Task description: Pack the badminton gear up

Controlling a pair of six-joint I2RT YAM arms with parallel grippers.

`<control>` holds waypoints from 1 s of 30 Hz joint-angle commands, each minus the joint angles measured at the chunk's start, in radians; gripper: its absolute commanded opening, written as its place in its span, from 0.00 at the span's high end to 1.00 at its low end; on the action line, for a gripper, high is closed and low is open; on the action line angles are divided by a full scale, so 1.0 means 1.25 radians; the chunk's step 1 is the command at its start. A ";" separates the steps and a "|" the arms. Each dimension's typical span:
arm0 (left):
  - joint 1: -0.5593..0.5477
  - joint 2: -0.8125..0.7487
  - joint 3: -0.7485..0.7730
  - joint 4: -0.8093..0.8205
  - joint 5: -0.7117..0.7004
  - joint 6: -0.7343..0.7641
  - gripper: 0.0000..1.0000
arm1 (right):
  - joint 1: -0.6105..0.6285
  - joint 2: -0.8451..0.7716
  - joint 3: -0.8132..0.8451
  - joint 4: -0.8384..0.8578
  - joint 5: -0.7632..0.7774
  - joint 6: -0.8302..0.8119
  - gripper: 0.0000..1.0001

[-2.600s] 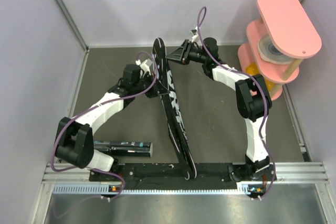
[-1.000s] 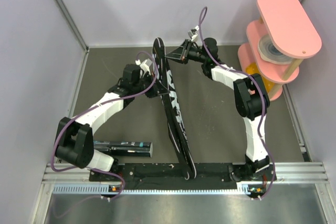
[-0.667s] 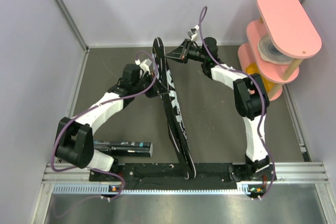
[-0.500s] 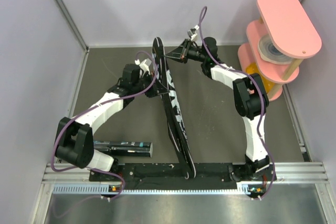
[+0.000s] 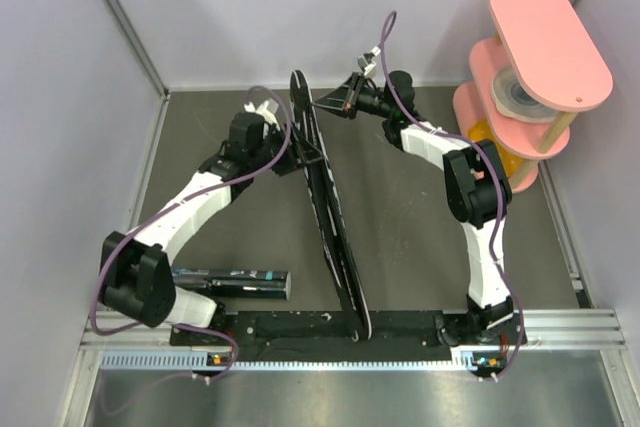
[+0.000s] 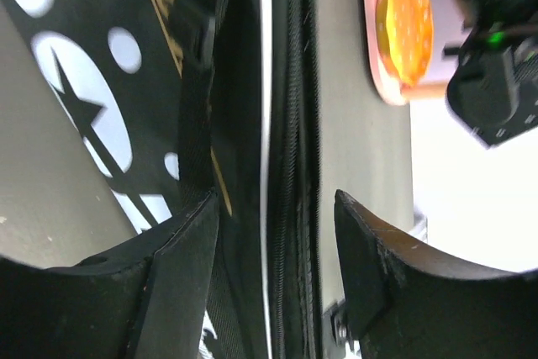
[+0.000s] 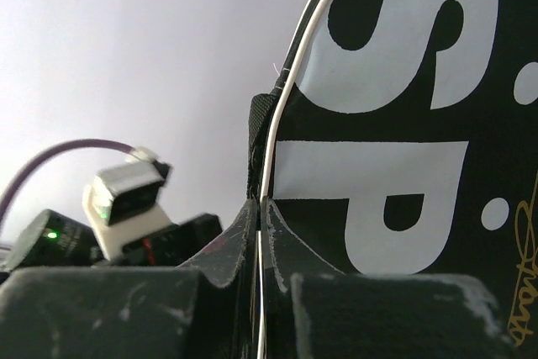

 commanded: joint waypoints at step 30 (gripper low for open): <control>0.012 0.371 0.598 -0.162 -0.470 -0.060 0.42 | 0.004 -0.025 -0.014 0.178 -0.014 0.021 1.00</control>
